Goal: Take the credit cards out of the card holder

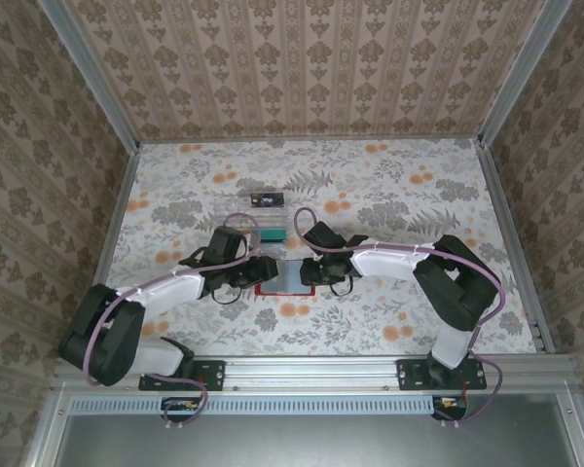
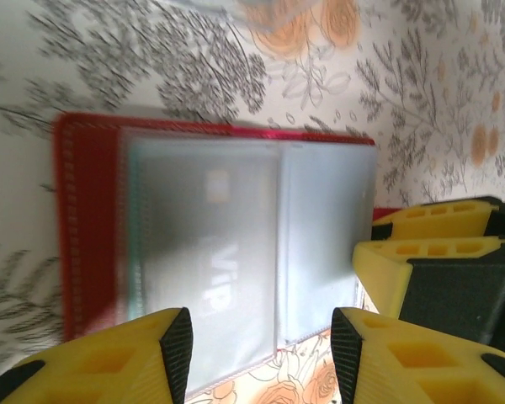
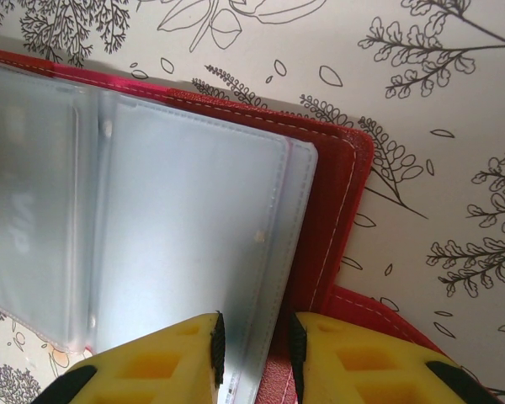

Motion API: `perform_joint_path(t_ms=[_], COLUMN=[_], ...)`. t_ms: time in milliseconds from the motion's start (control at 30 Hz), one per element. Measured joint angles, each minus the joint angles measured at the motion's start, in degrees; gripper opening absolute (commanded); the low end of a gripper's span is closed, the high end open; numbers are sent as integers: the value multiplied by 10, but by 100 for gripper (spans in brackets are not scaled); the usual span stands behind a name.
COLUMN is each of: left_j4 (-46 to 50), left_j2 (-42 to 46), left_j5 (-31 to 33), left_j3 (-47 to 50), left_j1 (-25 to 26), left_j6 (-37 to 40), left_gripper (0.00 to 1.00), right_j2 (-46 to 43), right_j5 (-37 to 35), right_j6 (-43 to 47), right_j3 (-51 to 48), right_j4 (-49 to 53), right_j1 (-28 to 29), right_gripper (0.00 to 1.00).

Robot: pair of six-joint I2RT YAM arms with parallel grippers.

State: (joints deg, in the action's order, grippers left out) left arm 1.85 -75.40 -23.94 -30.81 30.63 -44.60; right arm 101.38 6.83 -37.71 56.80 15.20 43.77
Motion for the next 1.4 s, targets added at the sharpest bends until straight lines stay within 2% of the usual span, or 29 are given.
perform_joint_path(t_ms=[167,1000,1267,1400], left_j4=[13,-2,-43,-55], left_j2=[3,-41,-57,-57], left_j5=[6,-18,-47,-61], left_j3=[6,9,10,9], left_j1=[-13,-5,2,7], left_j6=[5,5,-4,-8], left_gripper=[49,48,57,57], right_j2=[0,0,0,0], right_j5=[0,0,0,0], right_j6=[0,-2,-2,-2], right_j3=[0,-2,-3,-3], right_j4=[0,-4,-4,-4], right_j1=[0,0,0,0], right_gripper=[31,31,31,31])
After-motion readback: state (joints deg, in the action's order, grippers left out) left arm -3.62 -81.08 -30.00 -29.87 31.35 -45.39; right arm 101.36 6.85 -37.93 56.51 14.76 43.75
